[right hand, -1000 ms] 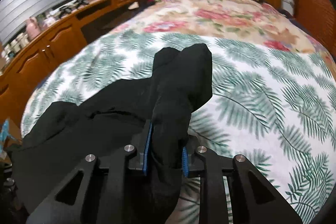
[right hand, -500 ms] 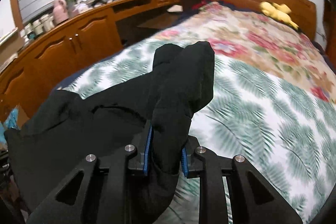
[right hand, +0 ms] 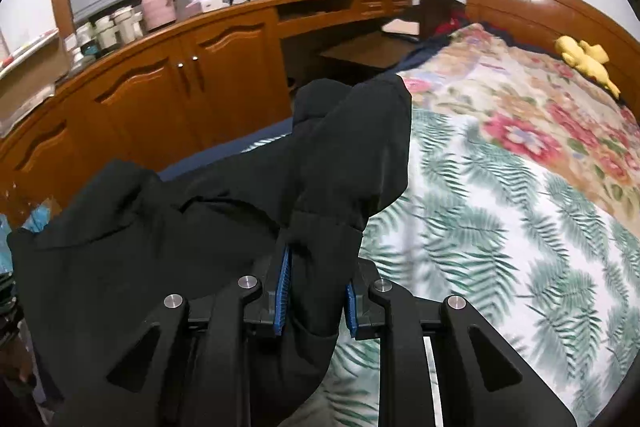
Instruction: Fold large clothes
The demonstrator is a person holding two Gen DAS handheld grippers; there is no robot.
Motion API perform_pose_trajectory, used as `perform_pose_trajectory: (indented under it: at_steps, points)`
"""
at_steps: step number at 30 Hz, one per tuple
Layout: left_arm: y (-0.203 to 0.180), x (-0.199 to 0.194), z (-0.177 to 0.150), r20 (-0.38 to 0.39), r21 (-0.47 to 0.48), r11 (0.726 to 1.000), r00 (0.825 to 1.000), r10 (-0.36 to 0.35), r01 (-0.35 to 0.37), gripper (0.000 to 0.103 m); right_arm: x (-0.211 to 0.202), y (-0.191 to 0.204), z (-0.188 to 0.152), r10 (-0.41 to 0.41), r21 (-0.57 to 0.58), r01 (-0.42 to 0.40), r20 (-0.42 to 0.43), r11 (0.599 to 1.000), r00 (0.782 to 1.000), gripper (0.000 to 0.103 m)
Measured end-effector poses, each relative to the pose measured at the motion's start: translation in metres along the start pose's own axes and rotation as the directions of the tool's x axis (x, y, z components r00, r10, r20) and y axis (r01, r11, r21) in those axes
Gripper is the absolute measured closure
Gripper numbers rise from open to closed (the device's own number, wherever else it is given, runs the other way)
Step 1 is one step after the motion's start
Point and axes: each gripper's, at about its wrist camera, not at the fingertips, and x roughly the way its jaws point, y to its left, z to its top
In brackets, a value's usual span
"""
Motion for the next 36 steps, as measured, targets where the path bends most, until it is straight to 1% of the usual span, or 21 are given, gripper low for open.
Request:
perform_pose_trajectory:
  at_steps: [2, 6, 7, 10, 13, 15, 16, 18, 19, 20, 21, 22, 24, 25, 27, 29, 31, 32, 35, 36]
  points:
    - [0.012, 0.001, -0.001, -0.005, -0.002, 0.999, 0.999, 0.040, -0.040, 0.102, 0.010, 0.011, 0.005, 0.010, 0.009, -0.010, 0.002, 1.000, 1.000, 0.083]
    - [0.032, 0.007, -0.001, -0.017, -0.022, 0.995, 0.995, 0.099, -0.100, 0.102, 0.030, 0.033, 0.010, 0.030, 0.010, -0.030, 0.004, 1.000, 1.000, 0.082]
    - [0.037, 0.008, -0.002, -0.021, -0.028, 0.994, 0.994, 0.109, -0.109, 0.102, 0.033, 0.038, 0.011, 0.033, 0.000, -0.033, 0.000, 0.999, 0.999, 0.082]
    - [0.046, 0.009, -0.006, -0.031, -0.039, 0.990, 0.990, 0.136, -0.137, 0.102, 0.040, 0.057, 0.016, 0.034, -0.076, -0.035, -0.009, 0.997, 0.999, 0.082]
    - [0.051, 0.011, -0.010, -0.032, -0.042, 0.986, 0.987, 0.160, -0.161, 0.102, 0.043, 0.063, 0.020, 0.036, -0.088, -0.037, -0.008, 0.995, 0.999, 0.082]
    - [0.051, 0.015, -0.015, -0.049, -0.031, 0.982, 0.982, 0.183, -0.185, 0.102, 0.052, 0.068, 0.021, 0.024, -0.085, -0.028, -0.056, 0.996, 0.998, 0.080]
    - [0.050, 0.017, -0.018, -0.062, -0.026, 0.979, 0.978, 0.201, -0.203, 0.101, 0.055, 0.069, 0.018, 0.016, -0.095, -0.024, -0.078, 0.995, 0.997, 0.076]
    - [0.049, 0.019, -0.024, -0.074, -0.015, 0.973, 0.971, 0.229, -0.230, 0.101, 0.057, 0.071, 0.011, -0.019, -0.151, 0.004, -0.096, 0.989, 0.995, 0.073]
    - [0.050, 0.019, -0.027, -0.073, -0.016, 0.971, 0.968, 0.238, -0.240, 0.101, 0.057, 0.071, 0.008, -0.037, -0.172, 0.021, -0.093, 0.985, 0.995, 0.070]
    - [0.051, 0.019, -0.030, -0.074, -0.017, 0.968, 0.966, 0.247, -0.249, 0.101, 0.057, 0.071, 0.008, -0.037, -0.172, 0.021, -0.093, 0.985, 0.995, 0.064]
    - [0.052, 0.017, -0.033, -0.077, -0.019, 0.968, 0.965, 0.250, -0.252, 0.101, 0.055, 0.071, 0.006, -0.058, -0.188, 0.042, -0.084, 0.981, 0.995, 0.061]
    - [0.053, 0.016, -0.035, -0.079, -0.021, 0.968, 0.966, 0.248, -0.250, 0.101, 0.053, 0.069, 0.004, -0.080, -0.198, 0.064, -0.074, 0.978, 0.994, 0.057]
    - [0.053, 0.009, -0.040, -0.073, -0.021, 0.971, 0.968, 0.238, -0.240, 0.101, 0.046, 0.064, -0.002, -0.100, -0.219, 0.085, -0.060, 0.972, 0.993, 0.056]
    - [0.053, 0.005, -0.043, -0.068, -0.021, 0.970, 0.968, 0.240, -0.241, 0.101, 0.042, 0.064, -0.005, -0.093, -0.228, 0.078, -0.055, 0.971, 0.994, 0.055]
    - [0.052, -0.004, -0.044, -0.059, -0.024, 0.973, 0.972, 0.228, -0.229, 0.101, 0.035, 0.067, -0.012, -0.044, -0.236, 0.030, -0.051, 0.971, 0.998, 0.056]
    - [0.047, -0.013, -0.041, -0.042, -0.018, 0.978, 0.977, 0.207, -0.208, 0.101, 0.029, 0.070, -0.018, -0.011, -0.241, -0.001, -0.050, 0.970, 0.999, 0.055]
    - [0.040, -0.023, -0.029, -0.005, -0.001, 0.981, 0.981, 0.195, -0.195, 0.099, 0.026, 0.075, -0.026, 0.015, -0.240, -0.028, -0.054, 0.970, 0.998, 0.055]
    - [0.037, -0.026, -0.023, 0.013, 0.001, 0.983, 0.983, 0.184, -0.184, 0.096, 0.025, 0.077, -0.030, 0.031, -0.235, -0.045, -0.060, 0.971, 0.998, 0.055]
    - [0.025, -0.028, -0.002, 0.035, 0.004, 0.994, 0.993, 0.109, -0.109, 0.092, 0.023, 0.085, -0.038, 0.064, -0.224, -0.079, -0.075, 0.971, 0.995, 0.055]
    - [0.023, -0.025, 0.002, 0.034, 0.007, 0.995, 0.995, 0.098, -0.099, 0.091, 0.021, 0.087, -0.039, 0.071, -0.225, -0.087, -0.077, 0.971, 0.994, 0.055]
